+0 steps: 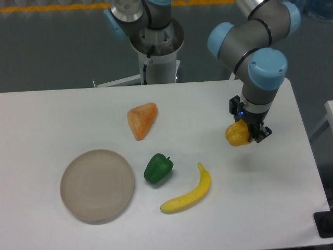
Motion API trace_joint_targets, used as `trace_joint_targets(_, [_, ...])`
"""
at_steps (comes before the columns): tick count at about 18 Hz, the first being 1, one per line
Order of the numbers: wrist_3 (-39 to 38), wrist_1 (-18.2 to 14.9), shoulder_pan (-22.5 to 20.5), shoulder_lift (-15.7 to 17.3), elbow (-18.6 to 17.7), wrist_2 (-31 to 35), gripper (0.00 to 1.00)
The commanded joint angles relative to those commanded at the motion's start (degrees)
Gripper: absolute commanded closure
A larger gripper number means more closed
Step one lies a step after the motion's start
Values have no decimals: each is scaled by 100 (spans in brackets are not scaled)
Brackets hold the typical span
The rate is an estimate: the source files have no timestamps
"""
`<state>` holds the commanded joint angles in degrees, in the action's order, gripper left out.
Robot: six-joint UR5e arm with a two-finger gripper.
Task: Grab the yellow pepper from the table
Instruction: 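Lift the grasped yellow pepper up off the table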
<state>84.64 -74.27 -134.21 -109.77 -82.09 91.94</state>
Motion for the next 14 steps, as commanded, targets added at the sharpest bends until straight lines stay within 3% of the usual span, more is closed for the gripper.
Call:
trace_joint_targets(8, [86, -26, 88, -212, 299, -316, 66])
trace_joint_targets(14, [149, -35, 79, -185, 255, -273, 66])
